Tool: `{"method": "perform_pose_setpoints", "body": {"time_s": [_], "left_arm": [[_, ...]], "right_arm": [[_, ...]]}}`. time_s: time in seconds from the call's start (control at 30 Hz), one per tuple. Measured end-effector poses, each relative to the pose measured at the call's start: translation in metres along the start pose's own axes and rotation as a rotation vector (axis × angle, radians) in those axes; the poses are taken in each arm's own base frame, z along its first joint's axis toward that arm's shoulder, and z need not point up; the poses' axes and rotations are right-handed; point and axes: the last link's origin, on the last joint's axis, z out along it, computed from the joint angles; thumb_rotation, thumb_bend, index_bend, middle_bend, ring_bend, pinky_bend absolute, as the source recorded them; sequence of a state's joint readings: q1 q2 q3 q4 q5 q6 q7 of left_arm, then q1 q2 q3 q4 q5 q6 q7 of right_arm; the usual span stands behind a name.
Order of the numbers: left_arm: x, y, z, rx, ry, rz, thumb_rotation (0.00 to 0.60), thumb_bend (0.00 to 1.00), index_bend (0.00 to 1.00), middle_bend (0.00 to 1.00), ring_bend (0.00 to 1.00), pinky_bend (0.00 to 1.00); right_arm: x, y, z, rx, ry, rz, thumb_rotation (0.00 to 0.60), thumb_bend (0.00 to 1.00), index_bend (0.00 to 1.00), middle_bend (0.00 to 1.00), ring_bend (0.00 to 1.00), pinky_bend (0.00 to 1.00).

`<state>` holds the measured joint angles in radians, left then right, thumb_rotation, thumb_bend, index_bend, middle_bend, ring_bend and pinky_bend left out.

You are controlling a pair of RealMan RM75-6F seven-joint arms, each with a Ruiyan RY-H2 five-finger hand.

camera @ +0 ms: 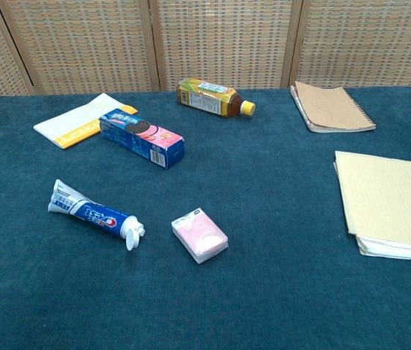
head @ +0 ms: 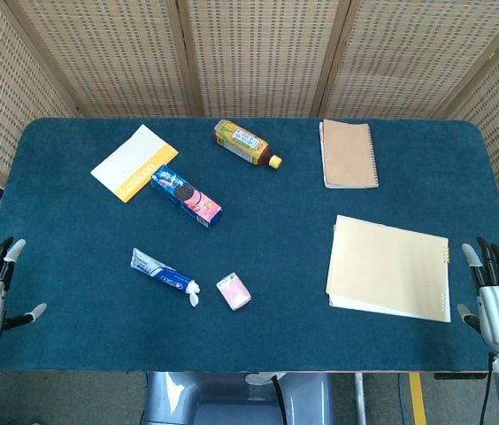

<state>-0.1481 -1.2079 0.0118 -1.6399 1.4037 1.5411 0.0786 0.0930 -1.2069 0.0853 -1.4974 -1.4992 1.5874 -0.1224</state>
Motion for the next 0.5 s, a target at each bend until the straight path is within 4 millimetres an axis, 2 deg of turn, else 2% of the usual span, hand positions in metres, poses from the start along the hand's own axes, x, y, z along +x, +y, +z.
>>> {"method": "perform_pose_setpoints", "body": {"time_s": [0.33, 0.5], "left_arm": [[-0.004, 0.005, 0.002, -0.055, -0.005, 0.01, 0.6, 0.0, 0.0, 0.0, 0.0, 0.0], [-0.011, 0.017, 0.015, -0.142, -0.034, 0.035, 0.6, 0.0, 0.0, 0.0, 0.0, 0.0]], "right_arm": [[0.002, 0.001, 0.0, 0.013, -0.015, 0.015, 0.6, 0.0, 0.0, 0.0, 0.0, 0.0], [0.002, 0.001, 0.0, 0.006, -0.018, 0.025, 0.6, 0.0, 0.0, 0.0, 0.0, 0.0]]}}
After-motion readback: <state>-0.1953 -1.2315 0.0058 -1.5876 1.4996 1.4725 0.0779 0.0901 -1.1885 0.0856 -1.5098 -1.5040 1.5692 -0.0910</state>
